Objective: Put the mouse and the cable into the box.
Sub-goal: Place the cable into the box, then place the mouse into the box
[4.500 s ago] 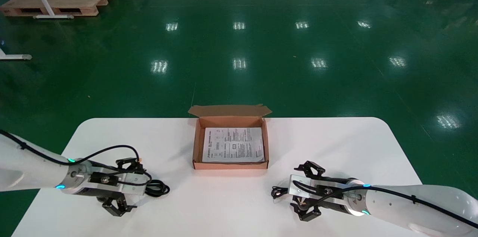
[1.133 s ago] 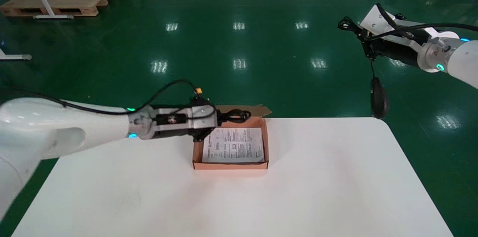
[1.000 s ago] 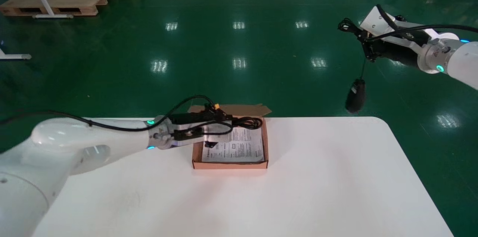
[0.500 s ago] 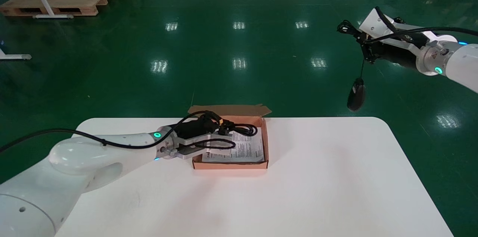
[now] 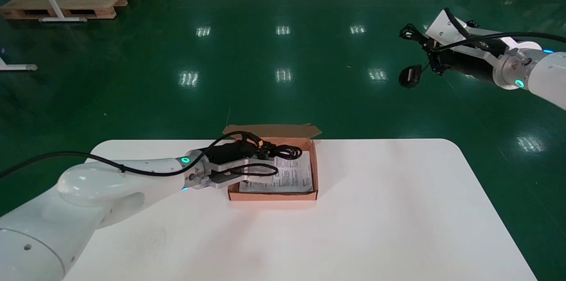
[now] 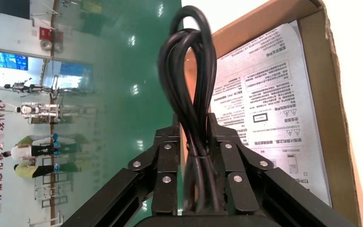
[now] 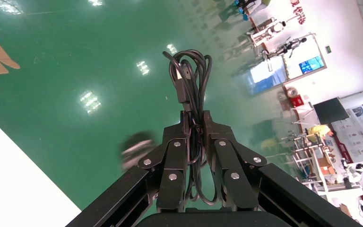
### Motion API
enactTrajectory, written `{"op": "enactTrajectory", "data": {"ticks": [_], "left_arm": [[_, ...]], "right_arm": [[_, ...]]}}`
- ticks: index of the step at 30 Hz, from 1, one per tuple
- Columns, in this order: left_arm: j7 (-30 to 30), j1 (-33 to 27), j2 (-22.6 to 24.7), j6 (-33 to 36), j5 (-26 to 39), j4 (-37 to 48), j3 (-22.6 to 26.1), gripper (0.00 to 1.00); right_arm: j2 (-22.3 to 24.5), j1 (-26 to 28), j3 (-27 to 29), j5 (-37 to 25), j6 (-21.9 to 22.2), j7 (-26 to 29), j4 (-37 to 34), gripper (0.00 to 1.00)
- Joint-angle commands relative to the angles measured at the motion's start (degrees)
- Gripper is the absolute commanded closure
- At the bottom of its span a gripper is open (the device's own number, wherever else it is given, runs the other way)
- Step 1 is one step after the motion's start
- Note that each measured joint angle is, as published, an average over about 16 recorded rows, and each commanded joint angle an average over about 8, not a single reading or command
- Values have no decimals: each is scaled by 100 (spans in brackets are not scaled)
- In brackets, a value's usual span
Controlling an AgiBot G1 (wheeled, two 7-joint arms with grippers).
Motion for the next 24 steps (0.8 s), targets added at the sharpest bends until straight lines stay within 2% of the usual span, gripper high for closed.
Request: {"op": "enactTrajectory", "data": {"ticks": [1, 24], "left_arm": [[5, -2, -1, 6, 11, -1, -11, 0], [-98, 21, -104, -54, -1, -94, -55, 0]], "right_arm": [[0, -1, 0, -1, 1, 1, 1, 100], [0, -7, 0, -3, 4, 7, 6, 100]]}}
